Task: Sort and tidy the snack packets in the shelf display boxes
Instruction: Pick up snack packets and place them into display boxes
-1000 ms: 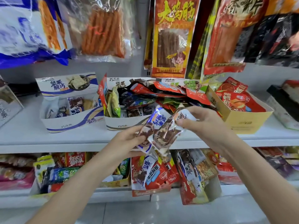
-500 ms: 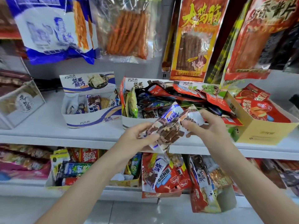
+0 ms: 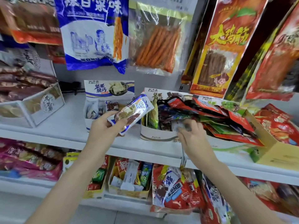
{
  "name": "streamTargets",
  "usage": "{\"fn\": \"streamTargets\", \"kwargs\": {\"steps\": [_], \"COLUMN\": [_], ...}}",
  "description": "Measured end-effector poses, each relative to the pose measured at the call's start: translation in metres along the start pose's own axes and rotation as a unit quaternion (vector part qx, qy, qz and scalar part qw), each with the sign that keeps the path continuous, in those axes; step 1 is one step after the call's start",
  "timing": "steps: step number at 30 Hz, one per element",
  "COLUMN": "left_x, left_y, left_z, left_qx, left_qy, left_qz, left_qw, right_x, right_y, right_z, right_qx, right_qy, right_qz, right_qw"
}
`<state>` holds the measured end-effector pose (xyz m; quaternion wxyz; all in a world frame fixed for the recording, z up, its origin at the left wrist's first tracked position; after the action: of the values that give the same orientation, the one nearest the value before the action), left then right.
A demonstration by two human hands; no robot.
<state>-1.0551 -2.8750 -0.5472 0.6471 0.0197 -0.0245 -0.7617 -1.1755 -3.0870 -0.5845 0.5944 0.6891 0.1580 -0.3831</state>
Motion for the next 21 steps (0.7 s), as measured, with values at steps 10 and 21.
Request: {"fn": "streamTargets", "kwargs": {"steps": [10,21], "left_x": [-0.015,-0.026], "left_y": [0.005,0.022], "left_z": [-0.003,-0.015], "left_qx": [-0.036,-0.033], "left_qy": [-0.060,-0.104], "left_qz": [0.074,0.005], "left_qw": [0.995,0.994], "right_x": [-0.057,-0.009], "right_y": [0.025,0.074], "right_z": [-0.038,-0.149], "right_qx": [0.108,0.130], "right_qy": [0.284,0.515], "right_qz": [-0.044,-0.186], "right_qw": [0.952,0.827]}}
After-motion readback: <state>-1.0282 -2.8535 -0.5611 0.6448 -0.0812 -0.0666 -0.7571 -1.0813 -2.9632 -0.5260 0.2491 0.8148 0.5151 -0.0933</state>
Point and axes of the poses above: each hand's wrist, its own y-axis towards the middle knuckle, its own x-axis out of the palm, z = x × y, the point moved 4 cm from there along y, towards the middle knuckle, and after that the axes turned 12 degrees about z, right-handed, at the moved point
